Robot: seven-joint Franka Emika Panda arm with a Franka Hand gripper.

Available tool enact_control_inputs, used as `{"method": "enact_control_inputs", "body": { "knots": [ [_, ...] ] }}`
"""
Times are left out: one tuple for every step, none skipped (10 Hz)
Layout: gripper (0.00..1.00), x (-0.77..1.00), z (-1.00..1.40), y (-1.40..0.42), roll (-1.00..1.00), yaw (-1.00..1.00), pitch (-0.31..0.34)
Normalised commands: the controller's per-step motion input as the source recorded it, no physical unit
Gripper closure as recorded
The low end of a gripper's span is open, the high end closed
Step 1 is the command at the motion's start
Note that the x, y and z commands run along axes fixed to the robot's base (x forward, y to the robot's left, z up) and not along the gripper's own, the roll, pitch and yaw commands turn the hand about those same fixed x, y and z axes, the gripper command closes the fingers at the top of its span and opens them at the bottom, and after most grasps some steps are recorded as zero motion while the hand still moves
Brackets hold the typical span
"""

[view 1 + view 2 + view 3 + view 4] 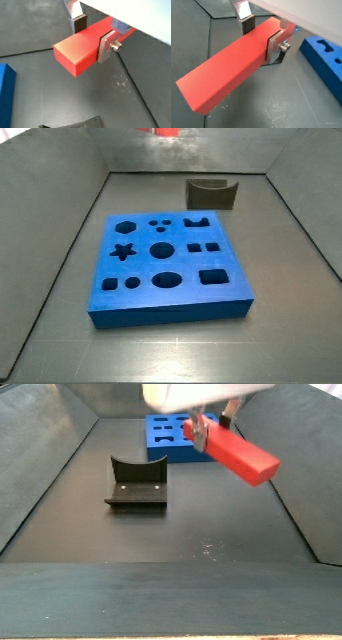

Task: Pick up the rectangle object. Move up. Place the rectangle object on the fixture. Regrasp the rectangle object. Move to above the board. Insert the rectangle object.
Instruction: Place the rectangle object on the fixture.

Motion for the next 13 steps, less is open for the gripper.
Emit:
{"method": "enact_control_inputs", "body": {
  "knots": [
    [1.00, -0.01, 0.24, 0.01, 0.09, 0.03, 0.094],
    [1.00, 1.00, 0.23, -0.10, -0.04, -1.00, 0.050],
    [1.00, 1.00, 0.20, -0.10, -0.05, -1.00, 0.055],
    [1.00, 1.00, 0.18, -0.07, -0.07, -1.00, 0.080],
    [1.00, 1.00, 0.17, -0.07, -0.08, -1.00, 0.091],
    [1.00, 1.00, 0.15, -0.06, -0.10, -1.00, 0.112],
    [1.00, 1.00, 0.13, -0.04, -0.12, -1.00, 0.131],
    [1.00, 1.00, 0.11, -0.03, -0.16, -1.00, 0.169],
    [1.00, 1.00, 0.09, -0.02, -0.19, -0.93, 0.188],
    [1.00, 1.00, 0.08, -0.02, -0.19, -0.68, 0.172],
    [1.00, 1.00, 0.07, -0.01, -0.19, -0.46, 0.146],
    [1.00, 1.00, 0.06, 0.00, -0.18, -0.26, 0.123],
    [1.00, 1.00, 0.05, 0.00, -0.17, -0.16, 0.116]
  ]
}}
